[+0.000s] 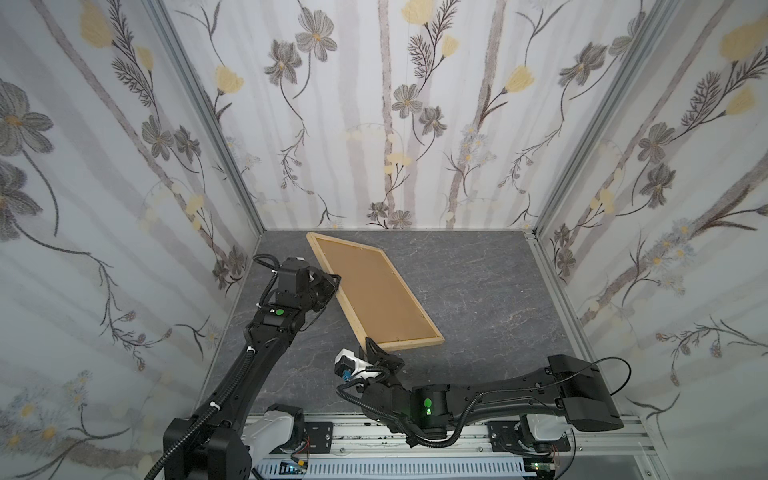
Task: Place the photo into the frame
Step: 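Lift the frame's near edge with the right gripper while the left holds the far edge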
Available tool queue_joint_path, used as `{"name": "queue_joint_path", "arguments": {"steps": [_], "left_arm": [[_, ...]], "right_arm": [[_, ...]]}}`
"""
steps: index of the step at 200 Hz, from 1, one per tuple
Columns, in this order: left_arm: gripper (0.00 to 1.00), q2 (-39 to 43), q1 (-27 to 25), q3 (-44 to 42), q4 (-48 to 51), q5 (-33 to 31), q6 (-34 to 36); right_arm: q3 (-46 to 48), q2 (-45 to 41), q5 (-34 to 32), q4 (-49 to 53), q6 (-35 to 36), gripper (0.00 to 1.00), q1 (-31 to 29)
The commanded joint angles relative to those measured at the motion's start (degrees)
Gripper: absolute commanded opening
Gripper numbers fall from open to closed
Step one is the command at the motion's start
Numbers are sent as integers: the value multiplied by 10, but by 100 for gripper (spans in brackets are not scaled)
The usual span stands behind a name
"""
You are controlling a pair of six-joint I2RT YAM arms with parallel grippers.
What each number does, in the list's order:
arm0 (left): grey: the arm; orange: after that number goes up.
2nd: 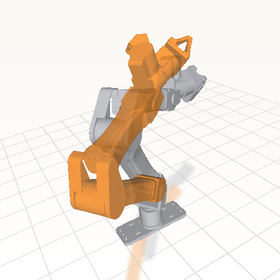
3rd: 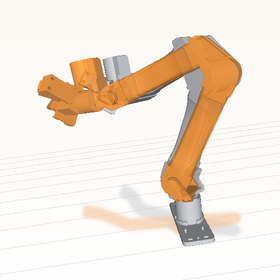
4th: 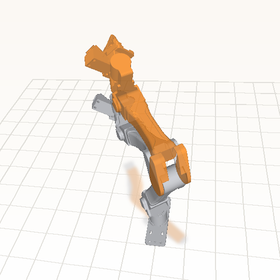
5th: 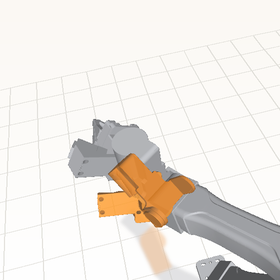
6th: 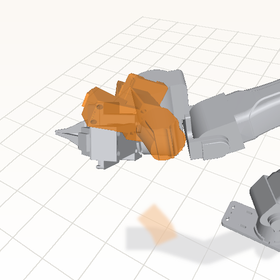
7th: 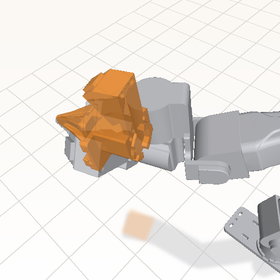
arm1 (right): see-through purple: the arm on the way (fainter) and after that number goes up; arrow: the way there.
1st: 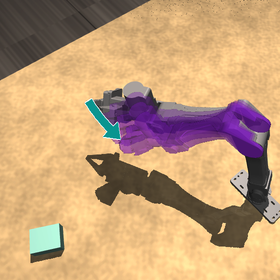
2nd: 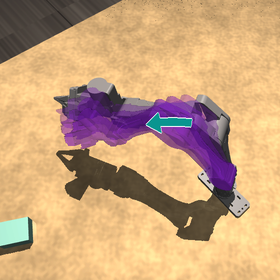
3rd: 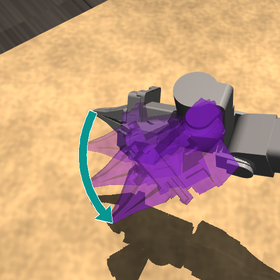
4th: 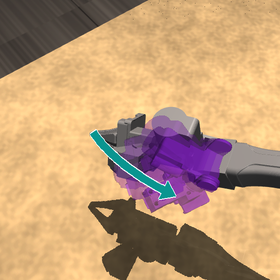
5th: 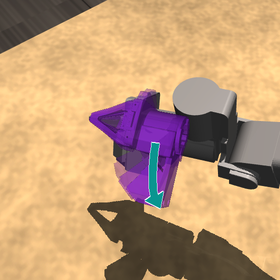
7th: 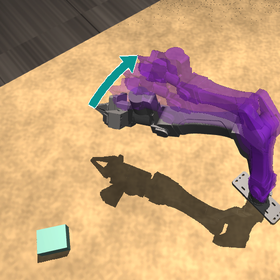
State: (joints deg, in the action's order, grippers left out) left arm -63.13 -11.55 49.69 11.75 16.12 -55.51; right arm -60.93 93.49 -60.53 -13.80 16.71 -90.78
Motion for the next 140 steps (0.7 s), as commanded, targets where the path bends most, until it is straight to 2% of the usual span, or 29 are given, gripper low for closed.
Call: {"name": "queue_joint_path", "arguments": {"steps": [1, 32, 49, 76, 84, 99, 113, 125, 140], "left_arm": [[0, 4, 0, 6, -71, 32, -1], [2, 3, 0, 4, -83, 44, -3], [14, 5, 0, 2, -95, 51, -4], [25, 6, 0, -2, -108, 59, -8], [32, 8, 0, -4, -114, 64, -9], [57, 12, 0, -8, -126, 73, -10], [73, 15, -1, -8, -130, 77, -11], [79, 19, 0, -7, -134, 81, -10], [82, 23, -1, -6, -135, 84, -10]], "right_arm": [[-2, -11, 33, -1, -43, 0, 5], [-4, -42, 72, 25, -79, 0, 17], [-4, -59, 111, 41, -104, 0, 27], [4, -87, 150, 50, -136, 0, 41], [8, -95, 158, 49, -144, 0, 45], [16, -109, 167, 48, -158, 0, 51], [22, -121, 170, 46, -166, 0, 55], [27, -130, 169, 44, -173, 0, 58], [32, -141, 169, 43, -185, 0, 65]]}}
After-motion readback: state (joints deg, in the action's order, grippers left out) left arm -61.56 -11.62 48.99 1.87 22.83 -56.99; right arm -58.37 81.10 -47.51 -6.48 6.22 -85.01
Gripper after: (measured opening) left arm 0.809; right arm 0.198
